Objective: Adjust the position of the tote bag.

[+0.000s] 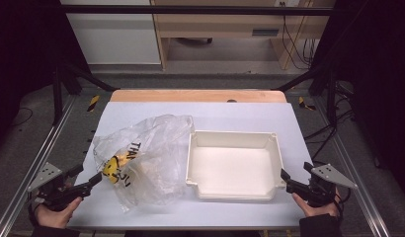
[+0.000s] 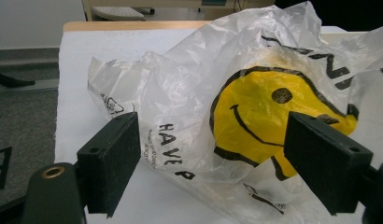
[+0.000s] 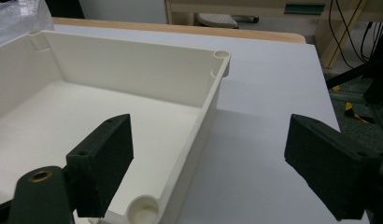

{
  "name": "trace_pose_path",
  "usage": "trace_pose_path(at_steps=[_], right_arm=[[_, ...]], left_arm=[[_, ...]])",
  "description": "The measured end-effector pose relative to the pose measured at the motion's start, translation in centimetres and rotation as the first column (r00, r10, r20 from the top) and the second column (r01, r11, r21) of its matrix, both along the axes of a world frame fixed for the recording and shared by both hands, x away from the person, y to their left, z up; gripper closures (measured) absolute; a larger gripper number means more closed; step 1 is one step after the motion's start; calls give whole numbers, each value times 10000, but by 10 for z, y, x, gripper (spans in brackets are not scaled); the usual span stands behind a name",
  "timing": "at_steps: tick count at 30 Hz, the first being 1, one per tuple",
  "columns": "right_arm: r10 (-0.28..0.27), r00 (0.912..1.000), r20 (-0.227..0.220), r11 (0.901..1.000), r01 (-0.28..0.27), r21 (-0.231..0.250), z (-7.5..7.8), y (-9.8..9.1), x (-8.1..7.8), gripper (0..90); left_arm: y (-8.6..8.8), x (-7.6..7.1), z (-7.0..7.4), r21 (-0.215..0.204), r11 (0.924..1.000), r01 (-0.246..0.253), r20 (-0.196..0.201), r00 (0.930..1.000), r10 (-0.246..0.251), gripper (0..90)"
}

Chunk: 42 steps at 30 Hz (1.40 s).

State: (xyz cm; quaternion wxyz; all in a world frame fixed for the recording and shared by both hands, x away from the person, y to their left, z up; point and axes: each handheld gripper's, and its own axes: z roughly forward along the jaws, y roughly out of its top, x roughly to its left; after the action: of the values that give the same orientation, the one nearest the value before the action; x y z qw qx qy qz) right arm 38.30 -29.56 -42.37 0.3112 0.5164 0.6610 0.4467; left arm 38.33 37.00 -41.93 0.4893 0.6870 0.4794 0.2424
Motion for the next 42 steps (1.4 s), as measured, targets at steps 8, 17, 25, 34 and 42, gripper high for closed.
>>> trace_pose_path(at_steps=[8,17,25,34,42], right_arm=[[112,9999,-53,9999,-112,-19,1,5,0,178],[112,9999,-41,9999,-112,-5,2,9,0,184],[208,9998,3,9997,-208,107,5,13,1,188],[298,9995,-39,9994,-298,159,6,17,2,194],[416,9991,-125,9991,-414,107,5,21,3,196]], left_arm=[[-5,-1,5,-43,10000,46,157,9999,-45,186],[-15,2,14,-48,9996,262,349,9991,-260,188],[-22,4,22,-112,9987,501,581,9971,-494,196],[-35,9,39,29,9975,704,826,9941,-704,197],[-57,15,59,50,9942,1076,1291,9858,-1073,205]])
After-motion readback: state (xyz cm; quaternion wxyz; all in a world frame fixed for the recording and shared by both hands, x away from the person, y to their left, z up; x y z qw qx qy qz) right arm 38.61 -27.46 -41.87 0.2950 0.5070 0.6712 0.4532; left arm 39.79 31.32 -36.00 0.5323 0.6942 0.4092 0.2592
